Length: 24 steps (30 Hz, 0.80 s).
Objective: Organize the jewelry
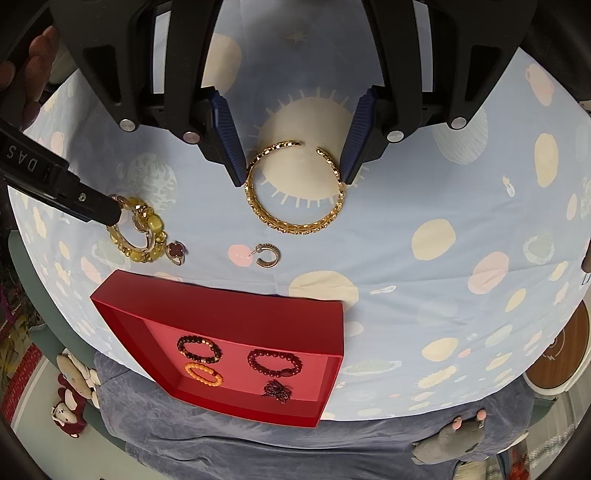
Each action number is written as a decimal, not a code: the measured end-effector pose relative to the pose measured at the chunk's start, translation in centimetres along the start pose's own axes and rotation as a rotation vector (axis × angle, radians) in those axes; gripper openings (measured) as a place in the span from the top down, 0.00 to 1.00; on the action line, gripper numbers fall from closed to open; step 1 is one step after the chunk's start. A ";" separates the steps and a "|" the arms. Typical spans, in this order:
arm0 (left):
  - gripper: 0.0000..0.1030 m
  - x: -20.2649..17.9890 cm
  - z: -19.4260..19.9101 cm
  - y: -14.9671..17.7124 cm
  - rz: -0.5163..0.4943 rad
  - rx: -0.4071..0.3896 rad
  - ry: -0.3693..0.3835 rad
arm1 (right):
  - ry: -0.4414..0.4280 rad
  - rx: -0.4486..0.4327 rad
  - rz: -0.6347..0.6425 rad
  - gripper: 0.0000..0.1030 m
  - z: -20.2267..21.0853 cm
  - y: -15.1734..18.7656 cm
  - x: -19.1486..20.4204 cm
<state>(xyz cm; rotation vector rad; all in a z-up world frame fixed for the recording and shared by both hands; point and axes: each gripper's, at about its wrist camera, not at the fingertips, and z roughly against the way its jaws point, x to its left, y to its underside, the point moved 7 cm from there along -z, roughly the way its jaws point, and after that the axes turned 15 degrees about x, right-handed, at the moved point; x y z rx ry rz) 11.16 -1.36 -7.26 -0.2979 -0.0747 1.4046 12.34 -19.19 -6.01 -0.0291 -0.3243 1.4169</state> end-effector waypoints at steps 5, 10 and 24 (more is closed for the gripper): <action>0.51 -0.1 0.0 0.0 -0.001 0.001 0.004 | 0.015 0.011 0.009 0.46 -1.1 -0.5 0.6; 0.51 -0.1 0.1 -0.1 -0.001 0.000 0.005 | 0.022 0.005 0.022 0.58 -1.2 -0.7 0.5; 0.51 -0.2 0.1 -0.1 0.000 0.000 0.007 | -0.015 0.021 -0.020 0.81 -0.8 -0.3 -1.0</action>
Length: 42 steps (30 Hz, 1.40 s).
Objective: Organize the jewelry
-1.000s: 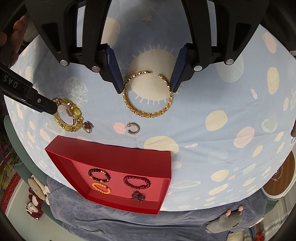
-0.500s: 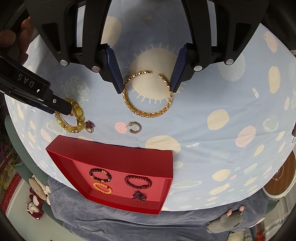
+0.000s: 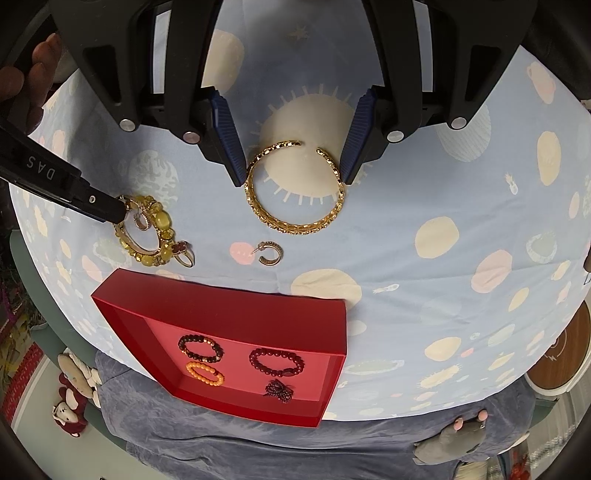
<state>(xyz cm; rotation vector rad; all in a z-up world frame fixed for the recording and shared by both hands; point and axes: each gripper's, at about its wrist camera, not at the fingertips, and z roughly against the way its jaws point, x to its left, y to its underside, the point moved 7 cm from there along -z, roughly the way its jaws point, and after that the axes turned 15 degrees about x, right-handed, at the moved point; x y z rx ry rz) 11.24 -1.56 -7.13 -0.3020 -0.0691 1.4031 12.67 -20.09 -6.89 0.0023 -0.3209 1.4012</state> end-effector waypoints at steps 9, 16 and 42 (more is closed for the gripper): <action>0.57 -0.2 0.0 0.1 0.005 0.005 0.022 | -0.008 -0.027 -0.004 0.99 1.1 0.5 -0.3; 0.75 -0.1 0.0 0.3 0.010 0.027 0.054 | -0.004 -0.034 0.023 0.99 2.0 1.2 0.0; 0.47 -0.9 -0.1 -0.2 -0.045 0.014 -0.034 | 0.046 -0.005 0.126 0.39 0.1 1.6 3.0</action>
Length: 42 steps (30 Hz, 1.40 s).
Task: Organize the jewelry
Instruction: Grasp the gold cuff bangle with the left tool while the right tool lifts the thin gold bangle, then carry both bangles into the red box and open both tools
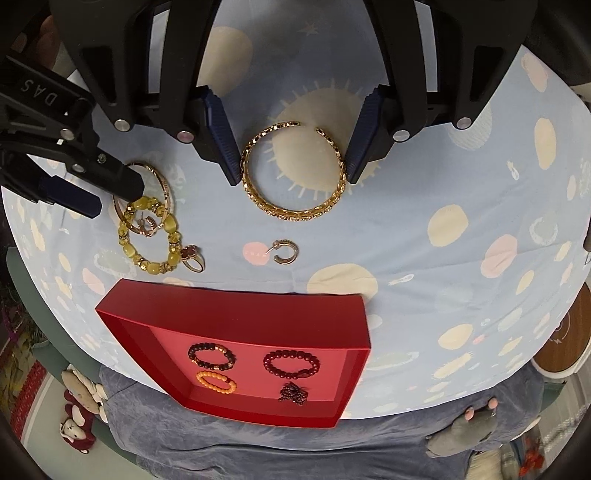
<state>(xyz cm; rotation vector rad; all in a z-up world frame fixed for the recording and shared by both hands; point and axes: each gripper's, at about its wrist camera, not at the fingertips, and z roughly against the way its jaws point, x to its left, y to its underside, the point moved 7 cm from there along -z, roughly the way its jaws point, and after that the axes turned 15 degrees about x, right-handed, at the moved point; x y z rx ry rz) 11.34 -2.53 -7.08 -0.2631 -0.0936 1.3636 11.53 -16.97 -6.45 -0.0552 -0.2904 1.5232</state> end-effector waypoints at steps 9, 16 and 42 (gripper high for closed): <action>0.47 1.4 0.5 0.2 0.037 -0.002 0.005 | 0.050 0.006 0.027 0.35 -1.5 0.2 1.4; 0.47 1.2 0.7 0.1 0.035 -0.007 0.012 | 0.044 -0.010 0.006 0.44 -1.2 -0.1 0.5; 0.47 -1.0 7.0 -8.6 0.002 -0.149 0.074 | -0.039 -0.192 -0.020 0.44 7.9 -7.8 -1.4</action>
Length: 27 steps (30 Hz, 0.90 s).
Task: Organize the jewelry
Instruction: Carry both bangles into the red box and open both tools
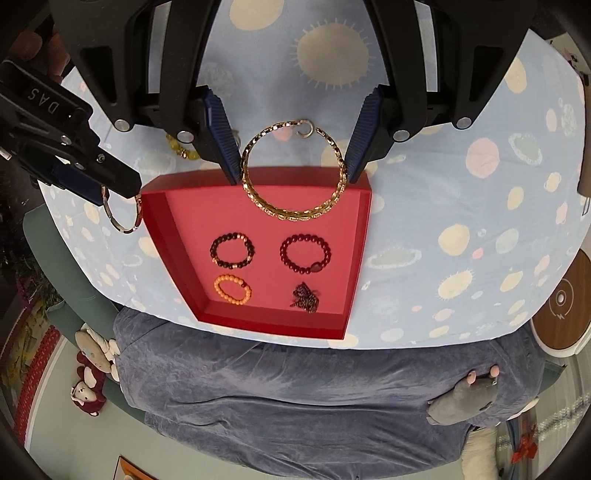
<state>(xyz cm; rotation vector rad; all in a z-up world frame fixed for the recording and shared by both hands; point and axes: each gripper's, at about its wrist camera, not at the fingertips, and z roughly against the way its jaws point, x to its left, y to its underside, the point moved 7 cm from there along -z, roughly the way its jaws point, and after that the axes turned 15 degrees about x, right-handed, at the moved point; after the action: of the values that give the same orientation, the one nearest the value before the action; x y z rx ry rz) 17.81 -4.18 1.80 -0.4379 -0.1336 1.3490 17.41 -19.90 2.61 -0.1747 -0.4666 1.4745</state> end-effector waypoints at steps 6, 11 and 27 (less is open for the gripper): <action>0.46 -0.4 -1.6 -3.4 -0.022 0.001 -0.009 | 0.009 0.017 0.018 0.44 -2.2 -2.7 0.2; 0.47 0.0 -4.1 -4.6 -0.020 0.037 -0.022 | 0.026 0.053 0.032 0.44 -4.9 -3.8 0.3; 0.44 1.3 -8.1 -4.9 -0.010 0.102 -0.042 | 0.071 0.111 0.038 0.43 -9.2 -4.3 -0.7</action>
<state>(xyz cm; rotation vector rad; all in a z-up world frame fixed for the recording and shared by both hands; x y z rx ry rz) 25.36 -5.53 -3.94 -0.3225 -0.1012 1.3493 25.00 -19.51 -4.10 -0.1482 -0.3245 1.5220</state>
